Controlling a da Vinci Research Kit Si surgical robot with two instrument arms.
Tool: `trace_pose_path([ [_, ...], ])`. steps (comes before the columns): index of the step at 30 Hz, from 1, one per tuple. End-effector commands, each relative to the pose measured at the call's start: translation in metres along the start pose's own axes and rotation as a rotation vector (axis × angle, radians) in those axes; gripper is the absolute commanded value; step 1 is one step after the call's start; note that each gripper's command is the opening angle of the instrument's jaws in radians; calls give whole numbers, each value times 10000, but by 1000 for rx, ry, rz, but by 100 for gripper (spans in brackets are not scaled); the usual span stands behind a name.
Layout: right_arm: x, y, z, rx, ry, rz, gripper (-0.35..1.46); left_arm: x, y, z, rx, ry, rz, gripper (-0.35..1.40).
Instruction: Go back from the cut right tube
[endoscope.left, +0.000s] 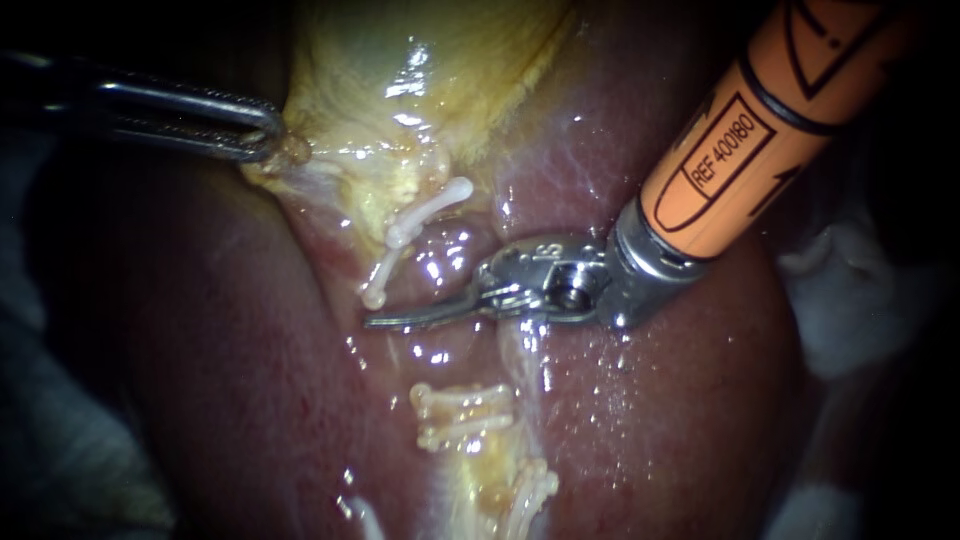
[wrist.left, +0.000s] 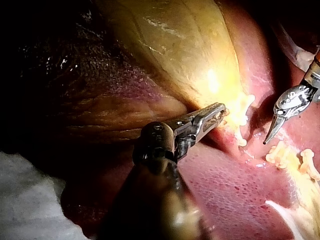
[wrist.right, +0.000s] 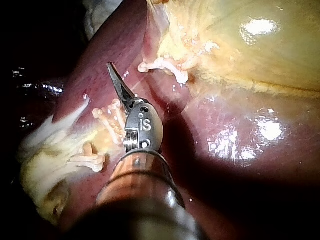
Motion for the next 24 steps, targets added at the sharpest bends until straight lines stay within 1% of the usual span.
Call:
trace_pose_path([
  [1, -1, -1, 1, 3, 7, 1, -35, 0, 0, 0, 0, 0, 0, -35],
  [2, -1, -2, 2, 6, 15, -5, -35, 0, 0, 0, 0, 0, 0, -35],
  [3, 0, -3, 3, 10, 26, -36, 10, 0, -1, 0, 0, 0, 0, -35],
  [4, 1, -3, 5, 12, 34, -60, 36, 0, -1, 0, 0, 0, 0, -35],
  [5, 1, -4, 7, 14, 40, -60, 61, 0, -1, 0, 0, 0, 0, -35],
  [6, 2, -4, 10, 14, 43, -60, 83, 0, -1, 0, -1, 0, 0, -35],
  [7, 3, -4, 11, 14, 43, -60, 99, 0, -2, 0, -1, 0, 0, -35],
  [8, 3, -5, 13, 14, 43, -60, 108, 0, -2, 1, 0, 0, 0, -35],
  [10, 4, -6, 15, 14, 43, -60, 116, 0, -2, 1, 0, 0, 0, -35],
  [14, 4, -8, 15, 13, 43, -60, 123, 0, -2, 1, 0, 0, 1, -35],
  [17, 2, -11, 12, 9, 44, -90, 128, -1, -3, 1, 0, 0, 1, -35],
  [18, 1, -13, 9, -7, 49, -102, 131, -1, -3, 1, 0, 0, 1, -35],
  [20, 0, -20, 1, -75, 70, -118, 138, -1, -3, 1, 0, 0, 1, -35],
  [21, -2, -24, -3, -120, 83, -121, 141, -1, -4, 1, 0, 0, 1, -35],
  [22, -2, -27, -7, -179, 99, -140, 143, -1, -4, 1, 0, 0, 1, -35],
  [23, -2, -32, -13, -217, 108, -144, 145, -1, -4, 2, 0, 0, 1, -35],
  [24, -1, -35, -19, -241, 114, -149, 145, -1, -5, 2, 0, 0, 2, -35],
])
